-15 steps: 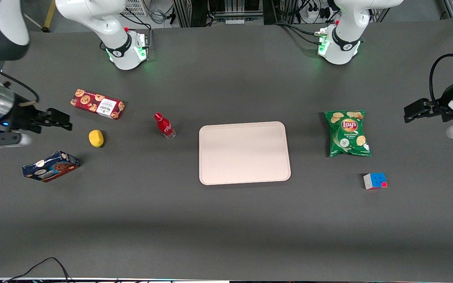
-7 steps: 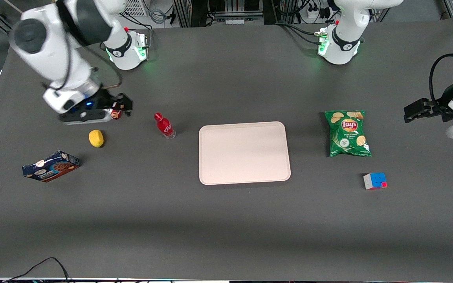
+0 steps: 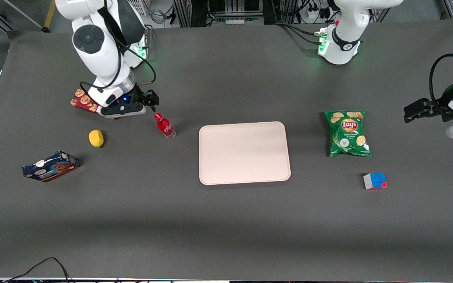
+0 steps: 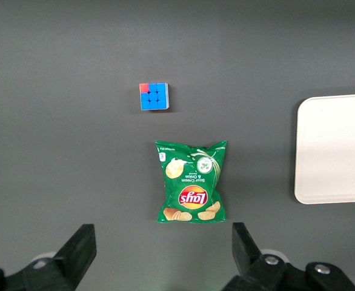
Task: Place coke bottle on tray
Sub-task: 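Lower the open right gripper and close it around the bottle's cap end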
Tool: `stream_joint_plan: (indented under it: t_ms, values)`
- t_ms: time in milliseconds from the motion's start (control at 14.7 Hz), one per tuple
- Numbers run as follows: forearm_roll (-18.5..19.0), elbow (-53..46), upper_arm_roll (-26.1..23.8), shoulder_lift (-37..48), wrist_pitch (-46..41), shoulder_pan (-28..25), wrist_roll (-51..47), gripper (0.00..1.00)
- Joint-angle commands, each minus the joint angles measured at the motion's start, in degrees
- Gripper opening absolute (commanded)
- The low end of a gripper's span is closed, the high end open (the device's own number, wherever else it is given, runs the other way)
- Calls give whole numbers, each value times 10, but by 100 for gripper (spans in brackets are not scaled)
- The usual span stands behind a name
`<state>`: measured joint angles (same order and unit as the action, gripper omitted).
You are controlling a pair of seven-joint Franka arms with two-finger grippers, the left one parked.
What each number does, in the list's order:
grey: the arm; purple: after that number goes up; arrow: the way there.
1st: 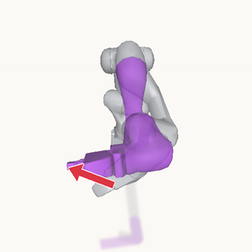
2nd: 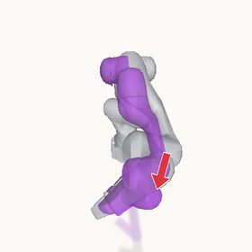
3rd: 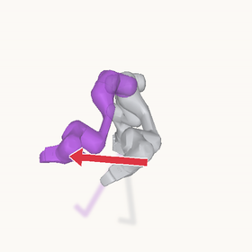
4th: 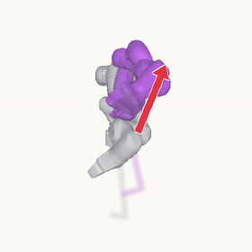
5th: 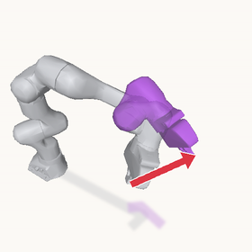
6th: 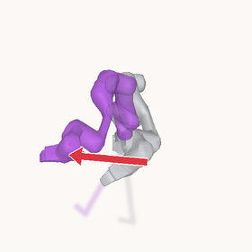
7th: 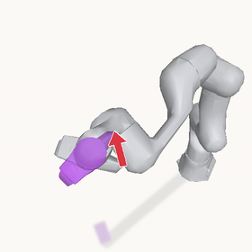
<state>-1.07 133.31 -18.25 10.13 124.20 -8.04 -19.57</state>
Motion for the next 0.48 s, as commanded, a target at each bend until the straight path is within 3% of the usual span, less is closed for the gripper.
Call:
stream_joint_plan:
  t_ms: [0, 408]
  values:
    - [5, 27, -19, -15, 52, 2, -28, 100]
    - [10, 27, -29, -74, 115, 0, -56, 100]
